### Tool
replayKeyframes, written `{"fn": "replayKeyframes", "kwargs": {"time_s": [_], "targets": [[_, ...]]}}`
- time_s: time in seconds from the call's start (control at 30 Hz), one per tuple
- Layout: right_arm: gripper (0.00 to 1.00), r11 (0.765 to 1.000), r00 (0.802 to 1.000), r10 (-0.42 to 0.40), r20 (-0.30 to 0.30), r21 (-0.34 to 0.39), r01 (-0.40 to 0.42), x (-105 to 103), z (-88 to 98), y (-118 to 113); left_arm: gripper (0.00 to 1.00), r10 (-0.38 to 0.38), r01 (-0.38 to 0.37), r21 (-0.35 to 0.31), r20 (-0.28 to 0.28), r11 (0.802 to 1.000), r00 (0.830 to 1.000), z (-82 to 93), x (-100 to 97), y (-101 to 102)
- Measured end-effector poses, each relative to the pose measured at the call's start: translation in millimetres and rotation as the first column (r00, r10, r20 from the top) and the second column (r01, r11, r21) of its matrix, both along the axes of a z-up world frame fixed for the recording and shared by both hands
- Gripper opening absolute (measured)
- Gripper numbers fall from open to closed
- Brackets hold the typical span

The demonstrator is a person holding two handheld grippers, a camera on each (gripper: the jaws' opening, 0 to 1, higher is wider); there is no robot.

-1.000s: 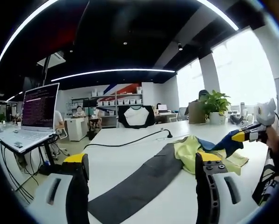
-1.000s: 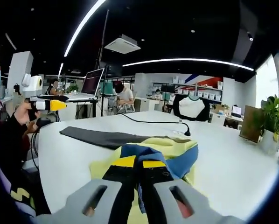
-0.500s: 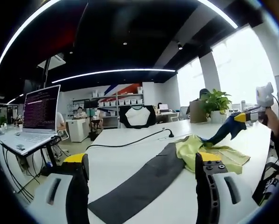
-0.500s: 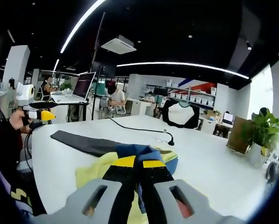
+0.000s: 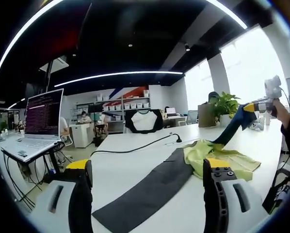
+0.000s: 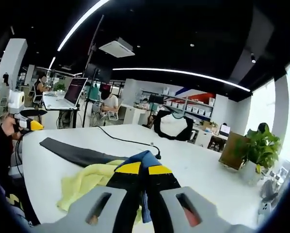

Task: Fold the garment on the visible template until the final outline fits inside the template.

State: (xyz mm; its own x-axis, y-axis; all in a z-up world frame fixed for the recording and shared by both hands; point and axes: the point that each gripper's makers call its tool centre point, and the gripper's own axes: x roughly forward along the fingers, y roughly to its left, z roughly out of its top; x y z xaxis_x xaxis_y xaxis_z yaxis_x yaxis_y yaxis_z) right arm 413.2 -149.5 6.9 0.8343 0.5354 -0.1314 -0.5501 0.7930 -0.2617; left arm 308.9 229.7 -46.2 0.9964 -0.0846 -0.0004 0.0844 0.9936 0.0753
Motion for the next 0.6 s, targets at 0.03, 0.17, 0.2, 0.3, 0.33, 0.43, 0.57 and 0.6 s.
{"fn": "replayKeyframes", "kwargs": {"time_s": [0.03,0.17,0.2,0.3,0.33,0.43,0.57,0.6], "targets": [[0.00,1.000,1.000,-0.007,-0.001,0.001,0.007,2.6,1.3,-3.3,1.00,0.001,-0.001,-0.001,-0.001,1.000,1.000,-0.2,0.0,0.0],[0.00,0.999,0.999,-0.040,-0.013,0.010,0.040,12.0,4.3,-18.3,1.00,0.002,-0.002,0.002,-0.001,1.000,1.000,0.2,-0.4,0.0],[0.00,0.998,0.998,-0.055,-0.016,0.013,0.056,14.9,3.9,-23.9,1.00,0.002,-0.002,0.002,-0.002,1.000,1.000,0.2,-0.5,0.0],[0.00,0.996,0.995,-0.088,-0.036,0.028,0.090,21.3,-1.3,-37.6,1.00,0.003,-0.003,0.003,-0.003,1.000,1.000,0.2,-0.7,0.0],[0.00,0.995,0.994,-0.098,-0.044,0.032,0.099,23.4,-3.4,-41.9,1.00,0.003,-0.003,0.004,-0.004,1.000,1.000,0.0,-0.7,-0.1],[0.00,0.989,0.989,-0.135,-0.065,0.048,0.138,29.6,-9.9,-57.6,1.00,0.004,-0.004,0.005,-0.005,1.000,1.000,-0.4,-0.6,0.2],[0.00,0.979,0.978,-0.188,-0.096,0.066,0.195,36.8,-18.1,-81.2,1.00,0.005,-0.005,0.006,-0.007,1.000,1.000,-0.8,-0.2,0.7],[0.00,0.976,0.975,-0.198,-0.100,0.069,0.205,38.1,-19.3,-85.7,1.00,0.005,-0.005,0.006,-0.009,1.000,1.000,-1.1,0.0,0.8]]}}
